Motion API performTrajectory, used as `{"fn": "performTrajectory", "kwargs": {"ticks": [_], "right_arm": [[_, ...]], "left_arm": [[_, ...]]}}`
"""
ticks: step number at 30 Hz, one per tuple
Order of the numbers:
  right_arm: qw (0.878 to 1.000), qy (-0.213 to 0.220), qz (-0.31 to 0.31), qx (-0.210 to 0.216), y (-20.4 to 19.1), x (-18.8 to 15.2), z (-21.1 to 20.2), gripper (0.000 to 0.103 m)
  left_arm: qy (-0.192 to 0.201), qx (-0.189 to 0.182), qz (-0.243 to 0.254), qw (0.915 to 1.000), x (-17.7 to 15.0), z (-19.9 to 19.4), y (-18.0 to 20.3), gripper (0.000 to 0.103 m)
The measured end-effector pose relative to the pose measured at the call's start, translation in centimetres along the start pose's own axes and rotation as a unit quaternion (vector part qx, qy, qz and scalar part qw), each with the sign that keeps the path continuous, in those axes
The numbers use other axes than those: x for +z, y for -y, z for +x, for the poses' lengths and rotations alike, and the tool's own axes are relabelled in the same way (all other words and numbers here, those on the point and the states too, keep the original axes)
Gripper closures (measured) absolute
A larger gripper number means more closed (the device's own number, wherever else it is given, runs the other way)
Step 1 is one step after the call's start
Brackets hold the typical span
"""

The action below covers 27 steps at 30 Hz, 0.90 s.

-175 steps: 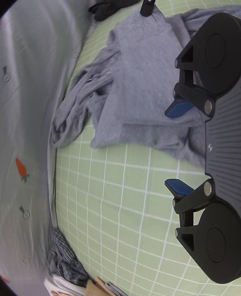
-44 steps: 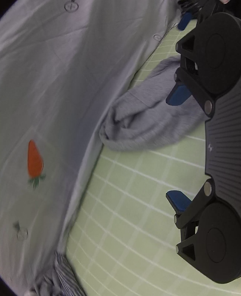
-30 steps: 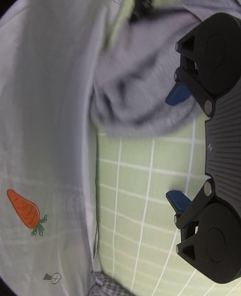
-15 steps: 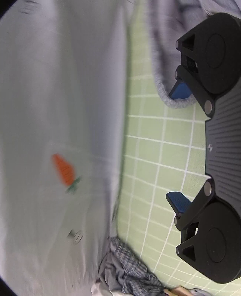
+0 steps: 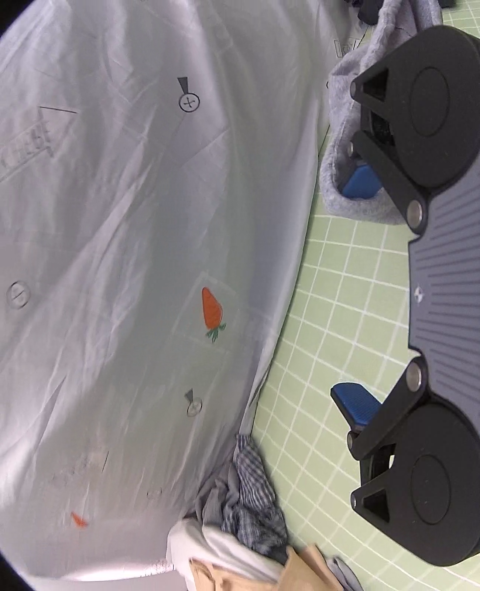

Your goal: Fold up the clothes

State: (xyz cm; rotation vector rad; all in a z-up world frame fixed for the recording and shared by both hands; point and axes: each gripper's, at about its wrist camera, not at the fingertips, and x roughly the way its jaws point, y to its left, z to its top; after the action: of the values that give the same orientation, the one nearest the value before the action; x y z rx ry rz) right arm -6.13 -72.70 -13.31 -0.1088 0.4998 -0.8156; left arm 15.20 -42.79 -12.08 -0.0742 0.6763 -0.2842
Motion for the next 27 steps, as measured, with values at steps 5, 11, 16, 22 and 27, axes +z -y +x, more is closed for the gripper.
{"fn": "performTrajectory", "kwargs": {"ticks": [5, 11, 16, 22, 27], "right_arm": [[1.0, -0.002, -0.003, 0.015, 0.4, -2.1, -3.1, 0.0], [0.999, -0.023, 0.005, 0.032, 0.6, -4.0, -5.6, 0.0], [0.998, -0.036, -0.02, 0.041, 0.0, -5.3, -6.5, 0.0], [0.994, -0.089, -0.026, 0.064, -0.5, -6.8, -5.6, 0.0], [0.992, -0.083, -0.012, 0.092, -0.8, -6.4, -6.3, 0.0]], "left_arm": [[-0.023, 0.008, -0.001, 0.9997, -2.9, -2.3, -2.2, 0.002], [-0.049, 0.014, -0.013, 0.9986, -6.3, -4.2, -4.6, 0.002], [-0.084, 0.011, -0.018, 0.9963, -7.7, -3.8, -5.6, 0.003], [-0.118, -0.028, 0.008, 0.9926, -8.4, -3.8, -5.0, 0.003], [-0.115, -0.072, 0.012, 0.9907, -7.8, -4.6, -5.0, 0.003]]}}
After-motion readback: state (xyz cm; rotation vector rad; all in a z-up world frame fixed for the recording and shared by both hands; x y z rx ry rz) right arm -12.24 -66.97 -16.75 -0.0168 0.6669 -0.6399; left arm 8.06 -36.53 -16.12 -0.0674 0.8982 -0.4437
